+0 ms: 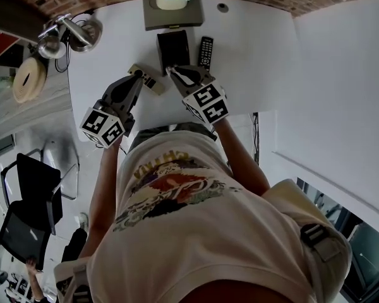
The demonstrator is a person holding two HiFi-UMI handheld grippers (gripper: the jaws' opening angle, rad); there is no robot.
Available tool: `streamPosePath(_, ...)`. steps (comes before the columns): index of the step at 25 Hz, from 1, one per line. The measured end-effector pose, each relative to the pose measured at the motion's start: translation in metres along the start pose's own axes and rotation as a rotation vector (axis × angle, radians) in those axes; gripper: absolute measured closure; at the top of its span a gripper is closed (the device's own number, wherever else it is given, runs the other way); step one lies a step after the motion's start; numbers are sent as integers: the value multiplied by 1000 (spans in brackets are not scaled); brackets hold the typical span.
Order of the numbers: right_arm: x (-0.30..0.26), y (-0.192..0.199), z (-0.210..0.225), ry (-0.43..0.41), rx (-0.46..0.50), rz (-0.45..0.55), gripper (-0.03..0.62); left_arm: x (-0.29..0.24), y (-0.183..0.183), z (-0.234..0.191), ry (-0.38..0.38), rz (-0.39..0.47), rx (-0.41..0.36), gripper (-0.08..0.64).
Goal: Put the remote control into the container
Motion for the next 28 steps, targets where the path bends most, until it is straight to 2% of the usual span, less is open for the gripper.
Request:
streamPosePath(7, 14, -8, -12, -21, 26, 29, 551, 7, -8, 4, -50, -19, -63, 555)
streamPosePath(12, 10, -16, -25, -53, 53, 51, 551, 28, -12, -2, -84, 24, -15, 555)
streamPosePath(19, -5, -23, -40, -105, 84, 49, 551, 56, -12, -12, -138, 48, -19, 554)
streamPosePath(28, -35, 2, -52, -136, 65, -49, 549, 76, 2, -26, -189, 40, 34, 554)
Point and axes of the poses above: the fingertips, and each gripper's own axes: x backward along the fingers, z to its right, y out of its underside, the point moved 5 cm from there along x, backward along the fingers, and after that the axes turned 10 degrees about x, right-handed, at the moved point
